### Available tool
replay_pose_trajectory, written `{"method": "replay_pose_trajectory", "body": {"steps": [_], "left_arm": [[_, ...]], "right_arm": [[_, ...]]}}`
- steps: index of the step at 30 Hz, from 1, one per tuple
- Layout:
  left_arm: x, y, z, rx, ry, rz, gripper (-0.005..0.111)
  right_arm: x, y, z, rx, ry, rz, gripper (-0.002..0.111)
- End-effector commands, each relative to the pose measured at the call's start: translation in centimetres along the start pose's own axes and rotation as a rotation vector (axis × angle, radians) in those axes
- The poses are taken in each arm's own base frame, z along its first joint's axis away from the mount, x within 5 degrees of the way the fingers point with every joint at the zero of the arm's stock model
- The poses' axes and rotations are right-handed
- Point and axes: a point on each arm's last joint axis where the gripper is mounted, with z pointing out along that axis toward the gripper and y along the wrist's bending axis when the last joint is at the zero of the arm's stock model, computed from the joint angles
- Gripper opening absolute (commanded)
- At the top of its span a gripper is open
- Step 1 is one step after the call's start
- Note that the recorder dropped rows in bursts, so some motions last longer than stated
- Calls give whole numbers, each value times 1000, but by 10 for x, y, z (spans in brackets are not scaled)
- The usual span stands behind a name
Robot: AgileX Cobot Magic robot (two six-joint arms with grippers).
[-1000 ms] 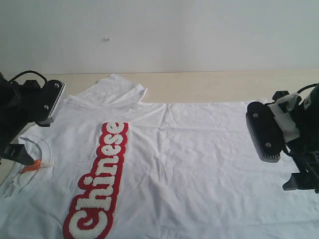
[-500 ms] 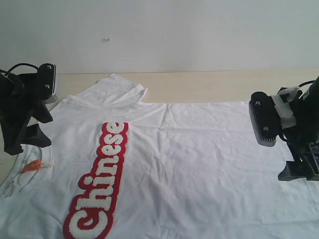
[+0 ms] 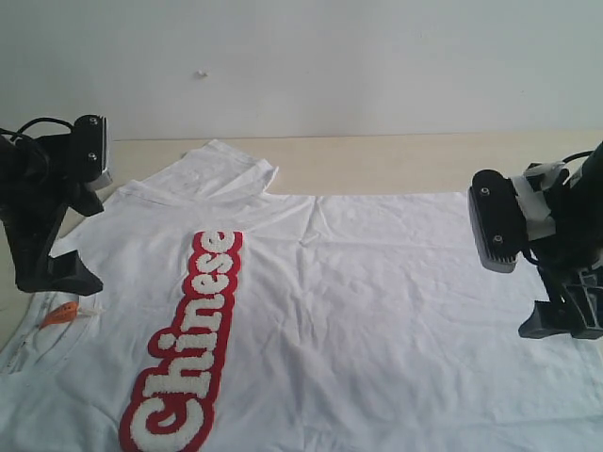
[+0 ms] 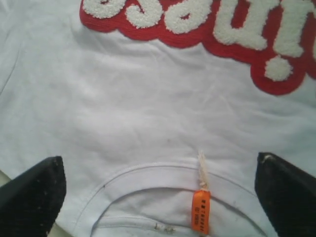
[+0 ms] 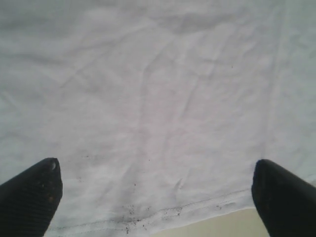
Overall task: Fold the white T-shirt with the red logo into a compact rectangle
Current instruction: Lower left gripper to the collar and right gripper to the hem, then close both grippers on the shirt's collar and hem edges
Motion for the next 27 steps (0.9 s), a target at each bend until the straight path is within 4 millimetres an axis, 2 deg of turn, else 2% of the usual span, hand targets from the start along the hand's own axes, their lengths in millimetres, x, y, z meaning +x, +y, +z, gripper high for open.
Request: {"method": "replay_pose_trajectory", "body": {"steps": [1,9,11,13,17,20,24,27], "left_arm": [[6,0,1,18,71,73,105],[12,-1,8,52,122,112,105],[16,-3,17,94,137,113,105],[20,-3,16,103,186,164,105],[29,-1,14,106,191,104,105],[35,-1,12,126,199,92,105],[38,-3,14,168,207,157,105],[43,-4,26,207,236,182,105]], "right_arm": [[-1,-8,-1,62,-16,64,105],[0,-12,4,92,-15,65,105],[2,-8,21,3,13,40,105],[3,-6,33,-41,24,23,105],[4,-5,45,-82,34,5,105],[5,-5,46,-84,37,3,105],[5,-5,46,-79,40,-3,105],[6,-6,46,-73,53,-24,105]]}}
